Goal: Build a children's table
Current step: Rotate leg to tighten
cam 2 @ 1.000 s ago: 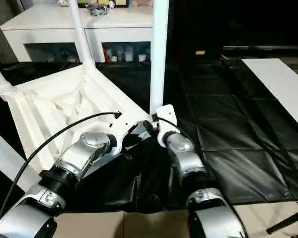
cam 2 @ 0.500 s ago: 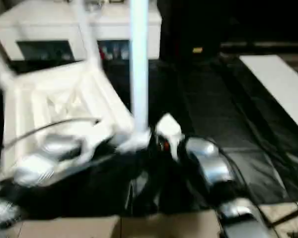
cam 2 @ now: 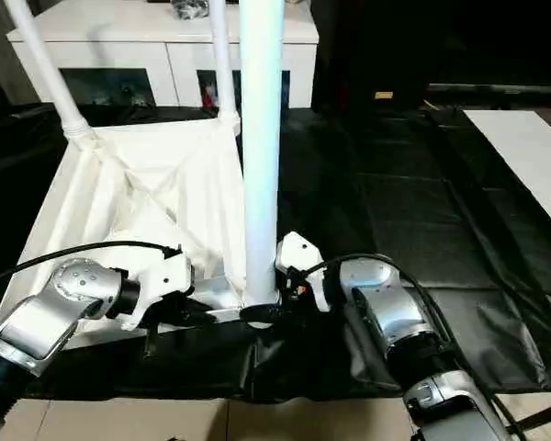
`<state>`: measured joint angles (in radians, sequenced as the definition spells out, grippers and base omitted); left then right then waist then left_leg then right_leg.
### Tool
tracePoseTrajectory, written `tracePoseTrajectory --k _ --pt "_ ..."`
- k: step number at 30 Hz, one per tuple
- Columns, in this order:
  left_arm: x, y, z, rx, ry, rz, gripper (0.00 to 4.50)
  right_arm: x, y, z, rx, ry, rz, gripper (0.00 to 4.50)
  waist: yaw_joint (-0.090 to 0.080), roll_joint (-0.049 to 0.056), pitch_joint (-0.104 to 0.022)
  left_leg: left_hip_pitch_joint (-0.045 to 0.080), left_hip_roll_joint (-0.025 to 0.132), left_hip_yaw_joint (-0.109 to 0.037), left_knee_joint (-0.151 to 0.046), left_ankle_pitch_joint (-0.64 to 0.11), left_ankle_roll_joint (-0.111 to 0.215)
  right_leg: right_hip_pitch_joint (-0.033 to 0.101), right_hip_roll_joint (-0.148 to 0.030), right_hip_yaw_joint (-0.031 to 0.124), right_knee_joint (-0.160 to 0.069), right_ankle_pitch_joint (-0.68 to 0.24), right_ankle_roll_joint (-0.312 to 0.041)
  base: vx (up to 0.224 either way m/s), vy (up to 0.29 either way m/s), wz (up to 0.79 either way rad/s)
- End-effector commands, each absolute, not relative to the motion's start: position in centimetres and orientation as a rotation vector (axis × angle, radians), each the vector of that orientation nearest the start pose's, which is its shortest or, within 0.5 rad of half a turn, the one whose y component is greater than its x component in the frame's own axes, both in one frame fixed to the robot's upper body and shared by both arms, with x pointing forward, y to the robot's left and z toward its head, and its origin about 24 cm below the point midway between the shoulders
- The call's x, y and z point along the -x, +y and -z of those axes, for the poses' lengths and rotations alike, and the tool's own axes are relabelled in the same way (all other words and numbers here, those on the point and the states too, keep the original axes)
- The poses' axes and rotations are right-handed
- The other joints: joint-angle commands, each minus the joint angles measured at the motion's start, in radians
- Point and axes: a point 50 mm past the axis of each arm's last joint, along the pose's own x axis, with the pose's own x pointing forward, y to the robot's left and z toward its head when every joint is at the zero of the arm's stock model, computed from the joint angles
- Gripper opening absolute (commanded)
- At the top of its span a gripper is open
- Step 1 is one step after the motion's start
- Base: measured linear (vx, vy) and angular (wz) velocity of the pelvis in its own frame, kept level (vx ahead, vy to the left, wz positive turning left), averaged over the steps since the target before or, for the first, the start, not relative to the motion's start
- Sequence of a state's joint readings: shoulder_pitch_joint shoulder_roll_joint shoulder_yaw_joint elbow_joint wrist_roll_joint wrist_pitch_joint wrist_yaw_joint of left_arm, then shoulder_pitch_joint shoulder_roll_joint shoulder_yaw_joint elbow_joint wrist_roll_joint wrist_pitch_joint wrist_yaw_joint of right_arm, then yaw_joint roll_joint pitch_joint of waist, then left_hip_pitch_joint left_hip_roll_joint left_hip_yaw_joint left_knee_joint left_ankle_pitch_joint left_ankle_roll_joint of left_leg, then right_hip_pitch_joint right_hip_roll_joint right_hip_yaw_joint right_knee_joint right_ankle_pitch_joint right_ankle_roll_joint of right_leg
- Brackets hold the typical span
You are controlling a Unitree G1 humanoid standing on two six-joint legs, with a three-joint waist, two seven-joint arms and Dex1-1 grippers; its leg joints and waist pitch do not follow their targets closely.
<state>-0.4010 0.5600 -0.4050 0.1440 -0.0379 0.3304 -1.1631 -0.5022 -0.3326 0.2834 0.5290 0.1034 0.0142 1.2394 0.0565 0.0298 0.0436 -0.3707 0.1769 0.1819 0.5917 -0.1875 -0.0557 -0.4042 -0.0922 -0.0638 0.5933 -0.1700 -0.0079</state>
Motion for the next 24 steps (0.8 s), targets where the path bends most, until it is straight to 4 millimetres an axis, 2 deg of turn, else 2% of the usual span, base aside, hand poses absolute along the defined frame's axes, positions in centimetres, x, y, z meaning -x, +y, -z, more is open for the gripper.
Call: tracePoseTrajectory --k 1,6,12,14,16,19,20,21,23,24 --pt "-26.9 14.0 -5.6 -0.497 0.547 1.407 0.0 -29.8 -12.1 -4.8 0.282 0.317 -1.437 3.11 -0.003 0.0 -0.058 0.012 0.051 -0.015 -0.079 -0.253 0.045 0.045 -0.049 0.042 -0.059 -0.214 -0.246 0.0 0.0 0.0" --pt "-26.9 14.2 -5.5 -0.501 0.555 1.399 0.0 -29.8 -12.3 -4.6 0.299 0.335 -1.435 2.77 -0.003 -0.002 -0.058 0.011 0.05 -0.015 -0.078 -0.249 0.049 0.047 -0.049 0.042 -0.059 -0.214 -0.248 0.0 0.0 0.0" --pt "-27.1 14.4 -5.4 -0.487 0.56 1.366 0.0 -30.2 -12.0 -4.5 0.259 0.328 -1.38 2.71 -0.004 -0.001 -0.058 0.011 0.05 -0.015 -0.077 -0.244 0.048 0.047 -0.048 0.042 -0.058 -0.209 -0.25 0.0 0.0 0.0" --pt "-27.6 14.3 -5.2 -0.466 0.551 1.31 0.0 -30.8 -11.7 -4.1 0.237 0.329 -1.289 2.7 -0.007 0.0 -0.055 0.01 0.049 -0.015 -0.079 -0.257 0.041 0.045 -0.049 0.042 -0.061 -0.235 -0.245 0.0 0.0 0.0" --pt "-28.6 13.9 -4.9 -0.436 0.542 1.203 0.0 -31.8 -10.9 -3.9 0.152 0.345 -1.13 2.7 -0.012 0.001 -0.051 0.012 0.045 -0.017 -0.081 -0.3 0.022 0.044 -0.05 0.041 -0.068 -0.313 -0.227 0.0 0.0 0.0" --pt "-30.1 13.3 -4.5 -0.412 0.534 1.048 0.0 -32.4 -9.9 -3.6 0.07 0.353 -0.997 2.69 -0.029 -0.003 -0.05 0.014 0.043 -0.024 -0.084 -0.343 -0.011 0.042 -0.05 0.039 -0.078 -0.422 -0.179 0.0 0.0 0.0" --pt "-30.6 13.1 -4.4 -0.401 0.531 1.002 0.0 -32.6 -9.8 -3.4 0.08 0.359 -0.967 2.69 -0.031 -0.003 -0.05 0.014 0.043 -0.024 -0.083 -0.341 -0.013 0.041 -0.052 0.04 -0.081 -0.428 -0.175 0.0 0.0 0.0" --pt "-31.2 12.8 -4.3 -0.375 0.528 0.937 0.0 -32.7 -9.6 -3.1 0.096 0.369 -0.918 2.69 -0.029 -0.003 -0.051 0.019 0.042 -0.023 -0.081 -0.351 -0.013 0.037 -0.053 0.039 -0.085 -0.447 -0.168 0.0 0.0 0.0" --pt "-32.2 12.1 -4.1 -0.331 0.544 0.817 0.0 -33.1 -9.3 -2.7 0.107 0.38 -0.798 2.69 -0.028 -0.005 -0.051 0.016 0.04 -0.022 -0.079 -0.338 -0.012 0.036 -0.053 0.038 -0.086 -0.447 -0.164 0.0 0.0 0.0" --pt "-32.7 11.7 -4.0 -0.324 0.551 0.766 0.0 -33.4 -9.2 -2.4 0.112 0.387 -0.728 2.69 -0.029 -0.006 -0.052 0.019 0.038 -0.022 -0.079 -0.344 -0.009 0.033 -0.053 0.037 -0.09 -0.465 -0.158 0.0 0.0 0.0"
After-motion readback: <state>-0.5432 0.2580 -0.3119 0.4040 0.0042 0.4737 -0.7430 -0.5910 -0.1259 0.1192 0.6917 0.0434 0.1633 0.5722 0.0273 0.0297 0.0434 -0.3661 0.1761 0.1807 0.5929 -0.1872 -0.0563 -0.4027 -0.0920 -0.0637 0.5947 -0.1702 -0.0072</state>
